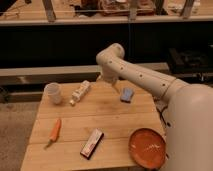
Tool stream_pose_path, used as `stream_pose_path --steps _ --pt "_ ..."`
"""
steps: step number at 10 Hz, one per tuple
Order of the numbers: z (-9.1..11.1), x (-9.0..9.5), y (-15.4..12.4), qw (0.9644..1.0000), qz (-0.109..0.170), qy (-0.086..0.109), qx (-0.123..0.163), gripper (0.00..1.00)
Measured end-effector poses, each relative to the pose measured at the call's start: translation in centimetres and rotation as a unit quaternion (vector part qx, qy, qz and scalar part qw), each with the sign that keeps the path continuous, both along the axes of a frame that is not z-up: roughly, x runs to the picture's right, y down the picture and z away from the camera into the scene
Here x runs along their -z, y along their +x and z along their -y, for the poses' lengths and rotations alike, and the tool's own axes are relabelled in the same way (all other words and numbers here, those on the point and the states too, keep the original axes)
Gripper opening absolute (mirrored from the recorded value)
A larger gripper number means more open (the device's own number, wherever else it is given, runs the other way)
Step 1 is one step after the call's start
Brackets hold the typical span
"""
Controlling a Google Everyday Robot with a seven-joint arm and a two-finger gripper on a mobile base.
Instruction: Move the arm in a circular motion
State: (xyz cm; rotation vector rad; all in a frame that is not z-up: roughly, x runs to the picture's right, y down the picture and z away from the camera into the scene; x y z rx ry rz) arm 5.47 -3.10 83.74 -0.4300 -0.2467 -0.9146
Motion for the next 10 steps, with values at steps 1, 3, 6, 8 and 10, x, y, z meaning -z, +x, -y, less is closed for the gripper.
stream_pose_path --steps 1,3,6,8,10 --pt "0.1 -0.3 2.3 0.9998 -0.011 -0.004 -0.019 0.8" --pt "-0.8 -0.2 7.6 0.9975 -0.024 -0.01 -0.066 0.8" --pt "-5.3 2.0 15.1 0.9906 -0.026 -0.02 -0.133 0.8" --pt "-9.5 4.9 18.5 0.9882 -0.017 -0.023 -0.15 0.8" --pt "-13.3 8.0 19.7 0.9919 -0.014 -0.026 -0.124 0.8"
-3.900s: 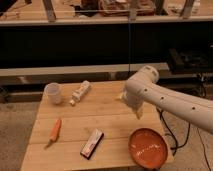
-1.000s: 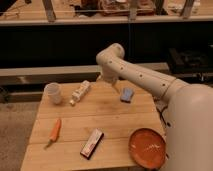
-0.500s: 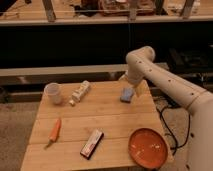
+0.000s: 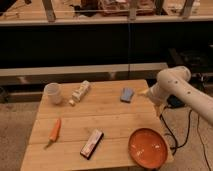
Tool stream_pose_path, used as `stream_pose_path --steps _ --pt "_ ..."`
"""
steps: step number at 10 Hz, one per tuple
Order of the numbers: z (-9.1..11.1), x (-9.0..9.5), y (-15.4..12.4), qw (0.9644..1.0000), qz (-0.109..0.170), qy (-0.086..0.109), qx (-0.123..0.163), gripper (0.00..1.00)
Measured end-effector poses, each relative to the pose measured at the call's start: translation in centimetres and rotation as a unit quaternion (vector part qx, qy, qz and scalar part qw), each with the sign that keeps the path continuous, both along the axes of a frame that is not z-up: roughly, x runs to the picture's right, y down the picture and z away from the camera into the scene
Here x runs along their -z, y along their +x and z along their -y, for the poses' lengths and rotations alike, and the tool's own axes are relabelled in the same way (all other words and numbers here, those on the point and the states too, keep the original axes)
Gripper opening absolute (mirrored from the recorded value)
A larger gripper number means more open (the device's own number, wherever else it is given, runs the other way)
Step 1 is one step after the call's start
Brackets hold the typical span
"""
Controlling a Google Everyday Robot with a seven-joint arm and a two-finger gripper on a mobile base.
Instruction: Move the arm in a circular motion
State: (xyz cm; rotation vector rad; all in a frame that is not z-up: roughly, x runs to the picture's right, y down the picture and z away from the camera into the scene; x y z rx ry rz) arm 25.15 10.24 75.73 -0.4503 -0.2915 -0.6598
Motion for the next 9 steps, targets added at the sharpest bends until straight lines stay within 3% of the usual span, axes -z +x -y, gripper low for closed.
stream_pose_path --steps 1,2,4,6,9 --pt "-1.2 0.9 -0.1 0.9999 0.001 -0.002 0.016 0.8" --pt "-3.0 2.6 -1.0 0.9987 0.001 -0.007 0.05 0.8" --pt "-4.9 4.7 -3.2 0.9967 0.004 -0.014 0.08 0.8" --pt "-7.5 7.8 -8.7 0.9922 0.026 -0.023 0.12 0.8" --pt "-8.9 10.6 -16.3 0.9843 0.07 -0.019 0.161 0.8"
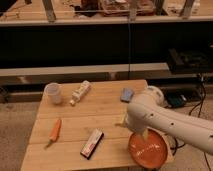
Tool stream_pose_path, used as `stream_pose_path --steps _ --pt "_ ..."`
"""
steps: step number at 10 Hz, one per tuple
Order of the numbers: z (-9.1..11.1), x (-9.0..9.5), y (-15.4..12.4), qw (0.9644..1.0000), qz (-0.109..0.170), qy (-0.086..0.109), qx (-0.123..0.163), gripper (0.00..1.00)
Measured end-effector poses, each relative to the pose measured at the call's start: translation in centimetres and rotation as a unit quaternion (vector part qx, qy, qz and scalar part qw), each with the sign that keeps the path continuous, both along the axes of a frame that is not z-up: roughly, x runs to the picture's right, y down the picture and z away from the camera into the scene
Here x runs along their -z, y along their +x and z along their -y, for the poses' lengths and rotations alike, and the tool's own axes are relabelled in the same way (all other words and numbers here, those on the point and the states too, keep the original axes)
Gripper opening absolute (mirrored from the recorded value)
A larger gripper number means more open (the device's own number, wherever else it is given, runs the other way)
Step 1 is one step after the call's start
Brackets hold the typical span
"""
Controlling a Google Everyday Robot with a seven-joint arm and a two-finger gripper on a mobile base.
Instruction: Move the arm in a circular motion
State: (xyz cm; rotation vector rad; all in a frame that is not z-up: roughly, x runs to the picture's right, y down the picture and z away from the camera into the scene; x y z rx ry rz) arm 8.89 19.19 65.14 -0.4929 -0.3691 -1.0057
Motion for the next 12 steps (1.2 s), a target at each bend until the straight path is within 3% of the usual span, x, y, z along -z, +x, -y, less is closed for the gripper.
stream_pose_path --steps 4,6,7,10,12 --pt "2.0 0.3 -9.5 0.9971 0.053 0.01 0.053 0.8" --pt "4.5 -1.2 -13.4 0.9949 0.066 0.019 0.073 0.8" --pt "6.7 -2.9 -14.8 0.9945 0.066 0.024 0.078 0.8" --pt "12.4 -7.4 -15.7 0.995 0.047 0.033 0.082 0.8" --pt "16.4 -10.7 -14.2 0.9977 0.017 0.032 0.058 0.8"
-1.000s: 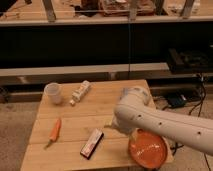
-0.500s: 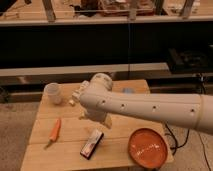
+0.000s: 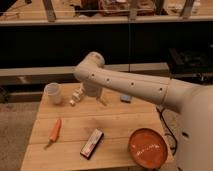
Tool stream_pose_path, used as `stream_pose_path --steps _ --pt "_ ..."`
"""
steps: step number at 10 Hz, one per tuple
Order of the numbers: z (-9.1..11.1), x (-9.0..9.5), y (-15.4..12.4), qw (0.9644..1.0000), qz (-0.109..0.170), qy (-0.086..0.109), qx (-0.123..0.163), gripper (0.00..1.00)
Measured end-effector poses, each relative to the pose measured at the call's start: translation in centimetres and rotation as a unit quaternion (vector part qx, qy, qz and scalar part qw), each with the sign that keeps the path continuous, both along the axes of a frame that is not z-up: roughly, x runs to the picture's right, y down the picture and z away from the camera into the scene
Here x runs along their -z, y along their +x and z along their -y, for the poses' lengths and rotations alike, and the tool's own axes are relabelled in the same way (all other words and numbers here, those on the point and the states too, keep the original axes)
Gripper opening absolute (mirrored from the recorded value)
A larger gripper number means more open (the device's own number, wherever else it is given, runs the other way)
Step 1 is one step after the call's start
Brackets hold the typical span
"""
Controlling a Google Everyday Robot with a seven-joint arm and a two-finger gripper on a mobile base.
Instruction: Move the arm in a circular motion
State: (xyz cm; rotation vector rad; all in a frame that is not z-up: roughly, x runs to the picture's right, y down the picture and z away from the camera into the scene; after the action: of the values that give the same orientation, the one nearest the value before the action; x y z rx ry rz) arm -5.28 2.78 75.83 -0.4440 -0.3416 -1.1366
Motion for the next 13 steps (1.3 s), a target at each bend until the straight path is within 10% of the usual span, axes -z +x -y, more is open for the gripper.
stream_pose_path --steps 6,13 --pt "4.2 -5.8 13.5 0.9878 -0.083 -0.028 -0.129 0.8" --pt "-5.1 0.0 26.9 0.9706 -0.075 -0.044 -0.225 0.8"
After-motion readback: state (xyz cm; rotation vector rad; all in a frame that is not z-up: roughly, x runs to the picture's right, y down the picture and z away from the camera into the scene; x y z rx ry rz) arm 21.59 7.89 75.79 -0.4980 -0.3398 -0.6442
